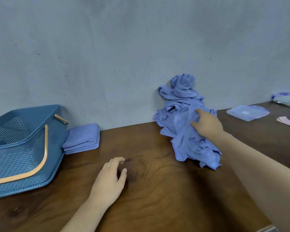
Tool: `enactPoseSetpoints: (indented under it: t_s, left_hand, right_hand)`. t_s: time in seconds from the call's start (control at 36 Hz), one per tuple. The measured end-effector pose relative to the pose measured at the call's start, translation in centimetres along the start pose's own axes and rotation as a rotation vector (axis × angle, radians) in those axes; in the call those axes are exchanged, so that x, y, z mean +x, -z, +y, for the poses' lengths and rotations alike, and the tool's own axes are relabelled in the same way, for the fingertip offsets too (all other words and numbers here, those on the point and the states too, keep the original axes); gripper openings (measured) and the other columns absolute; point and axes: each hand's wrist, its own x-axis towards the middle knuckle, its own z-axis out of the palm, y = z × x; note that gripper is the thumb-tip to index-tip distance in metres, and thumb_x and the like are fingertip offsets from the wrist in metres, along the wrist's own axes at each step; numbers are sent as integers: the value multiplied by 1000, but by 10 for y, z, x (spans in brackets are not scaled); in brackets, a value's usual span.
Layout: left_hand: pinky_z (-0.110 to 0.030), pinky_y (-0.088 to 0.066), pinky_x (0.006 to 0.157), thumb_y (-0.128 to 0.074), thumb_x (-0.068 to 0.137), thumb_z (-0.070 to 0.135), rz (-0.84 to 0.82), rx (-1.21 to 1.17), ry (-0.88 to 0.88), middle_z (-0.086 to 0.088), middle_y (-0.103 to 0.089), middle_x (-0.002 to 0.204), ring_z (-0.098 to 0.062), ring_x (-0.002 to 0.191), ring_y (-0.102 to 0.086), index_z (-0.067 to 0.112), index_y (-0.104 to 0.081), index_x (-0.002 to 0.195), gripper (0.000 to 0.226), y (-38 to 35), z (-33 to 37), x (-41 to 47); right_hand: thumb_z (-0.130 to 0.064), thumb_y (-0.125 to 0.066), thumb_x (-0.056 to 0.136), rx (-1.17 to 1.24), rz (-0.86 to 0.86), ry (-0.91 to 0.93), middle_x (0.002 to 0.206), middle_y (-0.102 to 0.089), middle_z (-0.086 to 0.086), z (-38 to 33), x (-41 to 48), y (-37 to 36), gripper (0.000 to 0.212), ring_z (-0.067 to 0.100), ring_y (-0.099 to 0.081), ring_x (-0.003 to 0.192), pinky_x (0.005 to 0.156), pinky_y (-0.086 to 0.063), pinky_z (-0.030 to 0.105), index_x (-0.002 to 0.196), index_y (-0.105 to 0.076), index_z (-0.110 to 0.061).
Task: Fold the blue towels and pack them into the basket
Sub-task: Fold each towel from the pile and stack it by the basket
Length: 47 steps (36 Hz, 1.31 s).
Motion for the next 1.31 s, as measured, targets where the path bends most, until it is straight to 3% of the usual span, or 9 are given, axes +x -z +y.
enactPoseSetpoints:
  t_s: [0.14, 0.36, 0.58, 0.72, 0.81, 0.94, 1.08, 1.22, 1.31]
  left_hand:
    - [-26, -49, 101, -59, 104, 37, 6, -51, 18, 40, -51, 120, 5, 122, -54, 46, -52, 133, 32, 1, -2, 1]
    - [-17, -46, 91, -61, 104, 34, 13, -206, 75, 29, -61, 124, 13, 118, -57, 47, -55, 128, 28, 5, -12, 3]
    - [-14, -43, 90, -59, 106, 40, 146, -447, 147, 38, -62, 119, 13, 116, -59, 44, -61, 124, 19, 23, -28, 7]
    - [-16, -42, 95, -53, 109, 46, 260, -590, 195, 30, -65, 120, 14, 116, -57, 40, -61, 130, 23, 36, -35, 7]
    - [-16, -42, 96, -53, 109, 45, 231, -582, 193, 26, -64, 128, 17, 119, -55, 40, -58, 137, 28, 36, -34, 8]
    - [-10, -39, 97, -60, 106, 42, 123, -481, 145, 31, -57, 137, 13, 129, -52, 44, -53, 142, 37, 28, -33, 9]
    - [-15, -40, 101, -62, 103, 48, 32, -377, 106, 36, -55, 139, 16, 132, -47, 52, -52, 139, 38, 21, -37, 8]
    - [-15, -41, 100, -57, 104, 50, 34, -366, 100, 31, -59, 137, 13, 129, -52, 46, -56, 140, 37, 20, -37, 8]
    - [-8, -41, 94, -49, 109, 51, 113, -408, 161, 28, -63, 131, 16, 121, -55, 44, -60, 137, 31, 24, -35, 11]
  right_hand:
    - [-27, -62, 102, 87, 175, 61, 89, -71, 7, -6, 0, -10, 21, 26, -62, 72, 61, -51, 43, 117, -72, -16]
    - [-33, -75, 95, 179, 253, 200, 96, -60, -8, -50, -12, -18, 13, 8, -54, 77, 64, -36, 21, 106, -73, -27]
    - [-32, -71, 102, 356, 66, 526, 97, -58, -18, -129, -40, -29, 20, 3, -57, 88, 82, -45, 14, 122, -74, -29]
    - [-27, -66, 106, 588, -220, 532, 122, -71, -12, -160, -57, -44, 29, 2, -68, 104, 95, -53, 23, 134, -69, -34]
    - [-19, -64, 105, 592, -236, 521, 117, -71, -13, -159, -66, -62, 30, 1, -68, 104, 91, -52, 18, 129, -71, -35]
    - [-26, -64, 103, 252, -300, 454, 143, -57, -10, -131, -71, -91, 41, 13, -57, 128, 106, -48, 33, 143, -59, -34]
    - [-72, -59, 93, -41, -527, 350, 163, -41, -11, -116, -88, -118, 75, 28, -40, 145, 117, -38, 48, 159, -36, -45]
    - [-72, -52, 97, -167, -456, 457, 140, -58, -10, -132, -106, -116, 58, 19, -53, 122, 94, -49, 37, 147, -53, -44]
    - [-75, -50, 94, -39, -600, 509, 84, -64, -13, -150, -113, -96, 32, 9, -59, 80, 69, -44, 31, 92, -65, -46]
